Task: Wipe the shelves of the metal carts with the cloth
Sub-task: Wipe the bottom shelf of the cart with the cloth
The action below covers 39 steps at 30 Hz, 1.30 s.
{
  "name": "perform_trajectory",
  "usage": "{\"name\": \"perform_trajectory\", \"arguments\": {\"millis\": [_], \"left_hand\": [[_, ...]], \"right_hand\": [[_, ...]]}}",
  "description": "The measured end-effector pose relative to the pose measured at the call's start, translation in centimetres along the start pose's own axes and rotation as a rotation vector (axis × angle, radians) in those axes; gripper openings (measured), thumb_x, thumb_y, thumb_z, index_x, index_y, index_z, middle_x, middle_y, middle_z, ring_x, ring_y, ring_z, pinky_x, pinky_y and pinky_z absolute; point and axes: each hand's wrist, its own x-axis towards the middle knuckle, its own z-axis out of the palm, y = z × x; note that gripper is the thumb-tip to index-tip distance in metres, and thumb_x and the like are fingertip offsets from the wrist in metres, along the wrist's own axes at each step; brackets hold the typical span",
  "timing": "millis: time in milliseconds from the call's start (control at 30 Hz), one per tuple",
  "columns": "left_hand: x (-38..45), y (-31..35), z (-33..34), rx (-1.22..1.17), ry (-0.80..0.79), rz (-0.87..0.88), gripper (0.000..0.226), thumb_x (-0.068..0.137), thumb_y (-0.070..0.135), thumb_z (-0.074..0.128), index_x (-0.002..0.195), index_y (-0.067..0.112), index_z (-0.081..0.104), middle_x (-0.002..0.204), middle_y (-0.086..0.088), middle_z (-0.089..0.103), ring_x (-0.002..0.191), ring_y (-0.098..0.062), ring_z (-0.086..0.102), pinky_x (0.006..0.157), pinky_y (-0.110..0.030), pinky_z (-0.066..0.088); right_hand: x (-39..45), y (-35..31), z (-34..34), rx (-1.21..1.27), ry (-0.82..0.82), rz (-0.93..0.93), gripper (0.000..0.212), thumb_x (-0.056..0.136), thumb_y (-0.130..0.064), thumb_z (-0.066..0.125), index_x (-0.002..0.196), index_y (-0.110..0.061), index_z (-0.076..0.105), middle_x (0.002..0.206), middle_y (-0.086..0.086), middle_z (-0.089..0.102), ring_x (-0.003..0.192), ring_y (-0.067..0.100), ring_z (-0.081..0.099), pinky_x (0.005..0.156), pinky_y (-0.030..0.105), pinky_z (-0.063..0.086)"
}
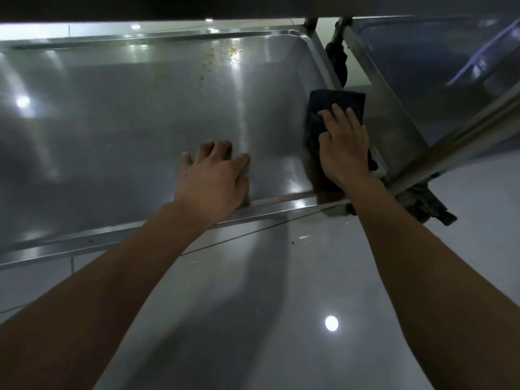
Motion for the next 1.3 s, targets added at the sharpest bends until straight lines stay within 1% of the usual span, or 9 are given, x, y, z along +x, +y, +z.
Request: {"name": "perform_trajectory", "arguments": {"millis": [133,233,333,500,833,967,1100,1200,1300], "left_hand": [[-0.5,-0.7,-0.5,-0.036,-0.024,0.025,0.043,0.094,0.044,0.053,0.136,0.032,0.057,0.144,-0.004,0.047,0.139,-0.034,0.036,0.107,-0.059,0.035],[-1.6,-2.2,-1.3,-0.066,0.000,0.028,0.039,0.094,0.042,0.056,0.129,0.028,0.063,0.143,-0.005,0.051,0.137,-0.032,0.039,0.106,-0.054,0.037],[-3.4,-5.2,-2.3,-0.092,0.031,-0.039,0.036,0.094,0.040,0.057,0.127,0.028,0.064,0.145,-0.006,0.052,0.136,-0.032,0.041,0.105,-0.052,0.037],[-6.9,-11.6,-4.3,-0.045,0.019,-0.140,0.035,0.095,0.044,0.054,0.126,0.030,0.064,0.146,-0.004,0.050,0.136,-0.030,0.039,0.105,-0.049,0.034],[-10.8,-18.6,-5.4,-0.001,-0.029,-0.136,0.035,0.096,0.038,0.051,0.127,0.028,0.063,0.138,-0.007,0.055,0.126,-0.036,0.047,0.094,-0.049,0.043],[-11.1,-18.5,-4.8,0.008,-0.010,-0.123,0.037,0.096,0.038,0.050,0.129,0.026,0.061,0.136,-0.008,0.054,0.127,-0.035,0.045,0.094,-0.049,0.042],[-9.3,-16.8,-4.3,-0.016,-0.029,-0.128,0.039,0.097,0.042,0.046,0.132,0.027,0.057,0.142,-0.008,0.049,0.136,-0.034,0.035,0.106,-0.056,0.037],[-7.4,-14.6,-3.9,-0.026,-0.036,-0.094,0.045,0.099,0.044,0.044,0.142,0.031,0.049,0.147,-0.008,0.045,0.139,-0.034,0.033,0.109,-0.059,0.034],[-5.3,-12.0,-3.1,-0.039,-0.024,-0.068,0.043,0.099,0.045,0.046,0.138,0.030,0.055,0.146,-0.008,0.047,0.139,-0.033,0.034,0.108,-0.060,0.034]], "right_hand": [[-0.7,-1.7,0.7,-0.098,-0.068,-0.072,0.053,0.102,-0.025,0.027,0.155,-0.022,0.029,0.166,0.002,0.017,0.153,0.023,0.009,0.124,0.047,0.012],[-1.7,-4.7,1.5,-0.106,-0.094,-0.122,0.052,0.103,-0.026,0.027,0.155,-0.024,0.026,0.166,0.002,0.014,0.154,0.022,0.006,0.124,0.046,0.012],[-2.7,-8.6,2.4,-0.004,-0.089,-0.134,0.051,0.103,-0.025,0.031,0.154,-0.024,0.031,0.166,0.003,0.016,0.153,0.025,0.008,0.123,0.047,0.012],[-3.0,-16.6,4.8,-0.008,-0.215,-0.200,0.052,0.104,-0.027,0.027,0.156,-0.028,0.025,0.168,-0.001,0.008,0.154,0.024,0.001,0.123,0.048,0.010],[-4.6,-30.5,9.6,0.070,-0.332,-0.426,0.051,0.104,-0.028,0.029,0.154,-0.033,0.029,0.168,-0.004,0.007,0.154,0.022,-0.003,0.123,0.050,0.002],[-4.5,-30.4,10.2,0.076,-0.277,-0.449,0.050,0.104,-0.030,0.028,0.153,-0.033,0.031,0.167,-0.003,0.010,0.154,0.021,0.001,0.123,0.049,0.007],[-3.3,-28.7,10.1,0.102,-0.231,-0.418,0.049,0.103,-0.030,0.029,0.151,-0.033,0.035,0.166,-0.004,0.015,0.154,0.021,0.004,0.123,0.047,0.008],[-1.6,-25.7,9.3,0.124,-0.183,-0.346,0.050,0.102,-0.027,0.030,0.150,-0.032,0.038,0.166,-0.003,0.018,0.153,0.021,0.007,0.123,0.047,0.010],[0.2,-21.2,8.1,0.120,-0.135,-0.268,0.050,0.100,-0.025,0.032,0.150,-0.032,0.040,0.165,-0.003,0.020,0.153,0.022,0.010,0.122,0.049,0.014]]}}
